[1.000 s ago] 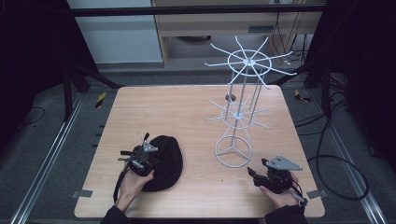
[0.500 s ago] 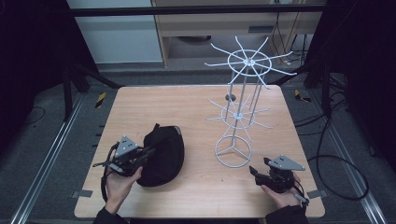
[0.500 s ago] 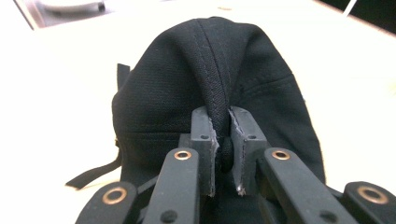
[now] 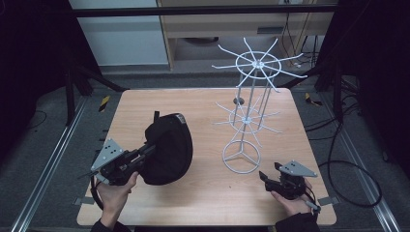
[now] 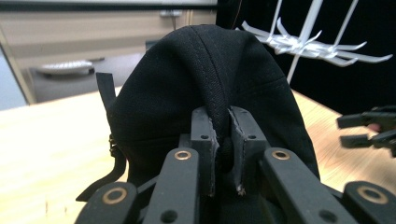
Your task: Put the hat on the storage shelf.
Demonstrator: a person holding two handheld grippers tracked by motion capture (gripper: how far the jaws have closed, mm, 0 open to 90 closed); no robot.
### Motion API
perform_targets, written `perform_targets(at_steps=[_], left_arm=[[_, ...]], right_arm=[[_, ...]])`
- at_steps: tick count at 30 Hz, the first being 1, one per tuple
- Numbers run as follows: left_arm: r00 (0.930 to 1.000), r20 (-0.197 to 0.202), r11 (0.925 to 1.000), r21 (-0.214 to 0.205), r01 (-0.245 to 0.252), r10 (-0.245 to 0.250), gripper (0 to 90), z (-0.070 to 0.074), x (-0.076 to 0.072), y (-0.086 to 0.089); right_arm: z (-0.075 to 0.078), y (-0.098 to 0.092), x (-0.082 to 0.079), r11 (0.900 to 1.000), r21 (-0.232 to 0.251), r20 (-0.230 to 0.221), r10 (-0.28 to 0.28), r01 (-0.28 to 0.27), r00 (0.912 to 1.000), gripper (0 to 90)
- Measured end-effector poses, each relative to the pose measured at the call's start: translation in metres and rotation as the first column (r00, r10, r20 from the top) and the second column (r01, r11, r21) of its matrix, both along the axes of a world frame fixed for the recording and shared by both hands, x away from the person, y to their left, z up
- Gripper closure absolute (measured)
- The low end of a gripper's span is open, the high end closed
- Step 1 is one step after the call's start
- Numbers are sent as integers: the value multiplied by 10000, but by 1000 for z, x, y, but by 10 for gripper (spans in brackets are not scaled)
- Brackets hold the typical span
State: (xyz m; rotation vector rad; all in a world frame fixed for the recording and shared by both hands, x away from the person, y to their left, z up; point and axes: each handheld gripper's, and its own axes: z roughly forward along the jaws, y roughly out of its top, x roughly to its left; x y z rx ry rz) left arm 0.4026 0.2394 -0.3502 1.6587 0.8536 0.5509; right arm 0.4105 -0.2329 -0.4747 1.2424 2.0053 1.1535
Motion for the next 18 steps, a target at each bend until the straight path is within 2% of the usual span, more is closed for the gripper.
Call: perform_targets(at_steps=[3,4,6,10,12,14,15,18], left_arm=[[9994,351,9999,-129,50,-46,807,8,-5,0],[9994,351,9999,-129,50,-46,807,8,-5,0],[9978,657,9995,-306,121,-101,807,16,-9,-1],[9954,934,9987,-440,245,-203,807,24,-12,0],[9916,1266,9972,-659,356,-270,807,34,-15,-1],[9901,1369,9963,-755,408,-302,807,38,-16,-1],[9868,1584,9945,-916,502,-352,807,45,-16,-2],[9814,1880,9902,-1249,630,-387,807,55,-16,-4]], right_arm=[[0,0,0,10000,-9,43,-19,19,10000,317],[0,0,0,10000,-9,43,-19,19,10000,317],[0,0,0,10000,-22,64,-50,51,10000,316],[-1,0,1,9999,-81,64,-70,70,10000,315],[-1,0,1,9999,-101,57,-75,75,10000,314],[-1,0,0,9999,-98,72,-76,76,9999,314],[-1,0,0,9999,-95,79,-83,84,9999,313],[-1,0,0,9999,-61,53,-113,114,9999,313]])
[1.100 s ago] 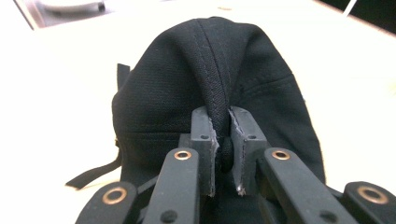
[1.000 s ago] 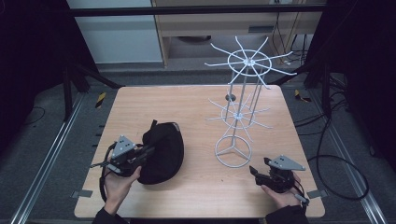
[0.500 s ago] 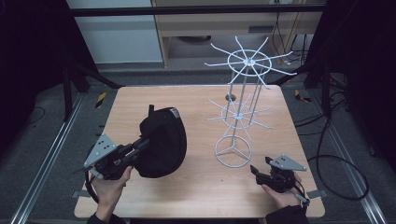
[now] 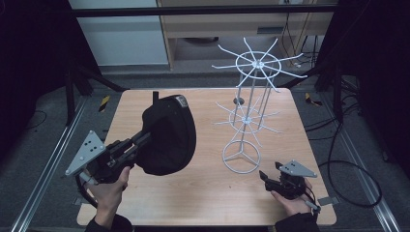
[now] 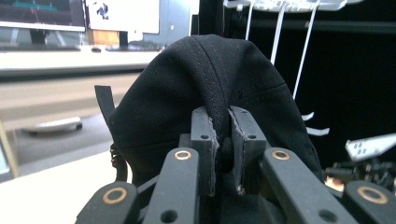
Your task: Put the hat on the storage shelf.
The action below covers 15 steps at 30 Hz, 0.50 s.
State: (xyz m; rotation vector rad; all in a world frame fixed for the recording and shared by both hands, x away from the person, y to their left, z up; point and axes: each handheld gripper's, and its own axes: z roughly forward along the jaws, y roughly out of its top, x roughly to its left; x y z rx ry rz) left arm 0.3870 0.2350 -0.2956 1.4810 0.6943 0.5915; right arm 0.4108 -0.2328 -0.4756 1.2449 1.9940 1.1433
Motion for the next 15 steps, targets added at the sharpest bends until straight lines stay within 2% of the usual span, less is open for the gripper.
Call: perform_targets(at_steps=[4,5,8,15], left_arm=[[9996,267,9995,-280,122,-115,807,9,1,-4],[9989,441,9988,-457,181,-161,807,15,3,-7],[9978,638,9975,-656,243,-201,807,25,6,-11],[9955,909,9949,-946,340,-254,807,43,14,-20]], right_arm=[[0,0,0,10000,-36,31,20,-20,10000,312],[0,0,0,10000,-43,41,21,-21,10000,312],[0,0,0,10000,-57,75,20,-20,10000,312],[0,0,1,10000,-63,55,52,-51,10000,310]])
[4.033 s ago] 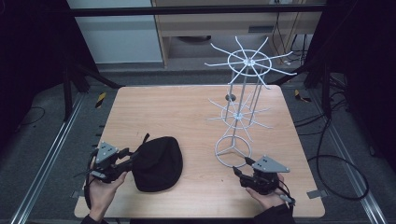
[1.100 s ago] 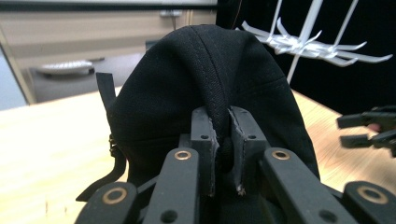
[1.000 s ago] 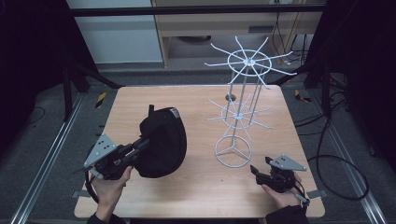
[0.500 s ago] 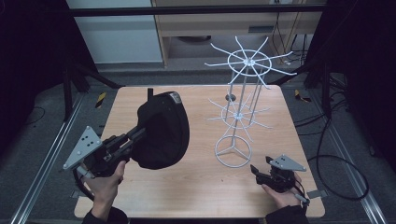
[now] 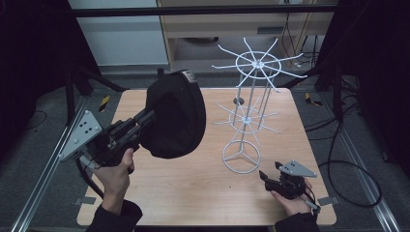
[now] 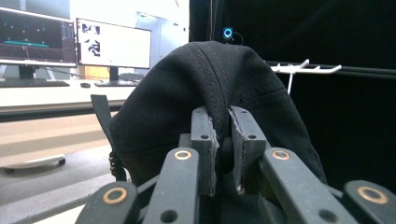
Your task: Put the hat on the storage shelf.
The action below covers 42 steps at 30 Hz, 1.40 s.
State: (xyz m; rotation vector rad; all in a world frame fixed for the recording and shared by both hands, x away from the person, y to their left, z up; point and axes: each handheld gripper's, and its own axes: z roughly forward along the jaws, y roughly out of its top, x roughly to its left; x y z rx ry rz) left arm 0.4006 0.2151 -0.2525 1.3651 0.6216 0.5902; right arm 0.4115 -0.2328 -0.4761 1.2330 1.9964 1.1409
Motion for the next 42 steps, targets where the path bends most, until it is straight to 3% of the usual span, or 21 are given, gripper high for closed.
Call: perform_targets(at_steps=[9,22,31,42], left_arm=[[9995,326,9993,-359,72,-60,807,22,8,-8],[9989,404,9994,-218,257,-248,806,41,18,-29],[9987,256,9989,-120,453,-450,806,44,30,-42],[9953,-259,9956,53,937,-935,806,31,45,-60]], right_arm=[[0,-1,1,10000,-14,21,9,-8,10000,308],[-1,0,1,10000,-12,-16,56,-56,10000,306],[-1,0,1,10000,5,-22,88,-88,10000,305],[-1,0,1,9999,51,-88,100,-100,9999,306]])
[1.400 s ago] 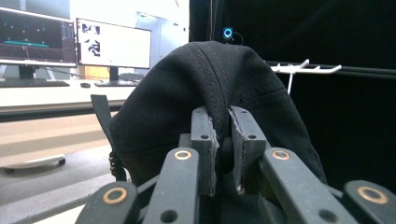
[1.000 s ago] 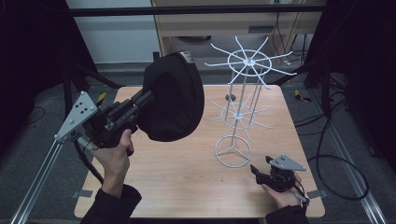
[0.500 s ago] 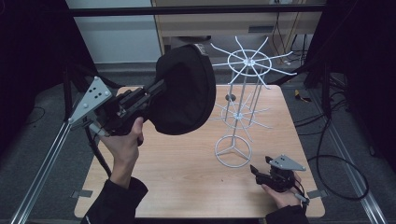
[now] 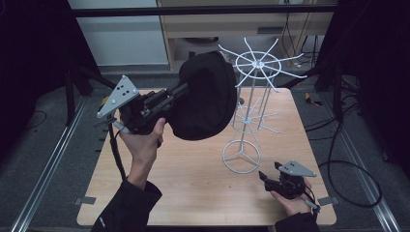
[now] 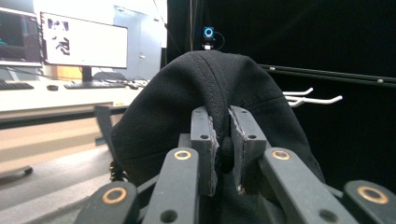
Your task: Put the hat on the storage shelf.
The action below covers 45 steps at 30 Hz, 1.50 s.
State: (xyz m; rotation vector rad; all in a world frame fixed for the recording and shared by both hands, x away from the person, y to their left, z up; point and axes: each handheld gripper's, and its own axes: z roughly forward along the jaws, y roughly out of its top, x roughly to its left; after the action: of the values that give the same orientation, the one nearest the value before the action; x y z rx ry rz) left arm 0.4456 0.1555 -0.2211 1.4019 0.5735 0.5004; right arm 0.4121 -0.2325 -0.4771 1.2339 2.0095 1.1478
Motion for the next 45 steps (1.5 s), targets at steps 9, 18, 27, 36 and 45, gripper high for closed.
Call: perform_targets(at_steps=[9,18,27,36,45], left_arm=[[9987,-426,9995,167,270,-263,802,-16,7,2],[9966,-786,9979,572,294,-249,799,-30,13,-2],[9948,-1019,9924,1221,141,-16,794,-44,17,-9],[9941,-1053,9878,1555,-94,260,776,-51,17,-17],[9938,-1039,9866,1613,-225,396,659,-59,18,-14]], right_arm=[[0,0,0,10000,-33,-20,36,-36,10000,305],[-1,0,1,9999,-110,27,83,-83,10000,304],[-1,1,0,9999,-121,-7,75,-75,10000,304],[-1,1,0,9999,-114,-20,78,-79,10000,302],[-1,2,0,9999,-115,-59,71,-72,10000,301]])
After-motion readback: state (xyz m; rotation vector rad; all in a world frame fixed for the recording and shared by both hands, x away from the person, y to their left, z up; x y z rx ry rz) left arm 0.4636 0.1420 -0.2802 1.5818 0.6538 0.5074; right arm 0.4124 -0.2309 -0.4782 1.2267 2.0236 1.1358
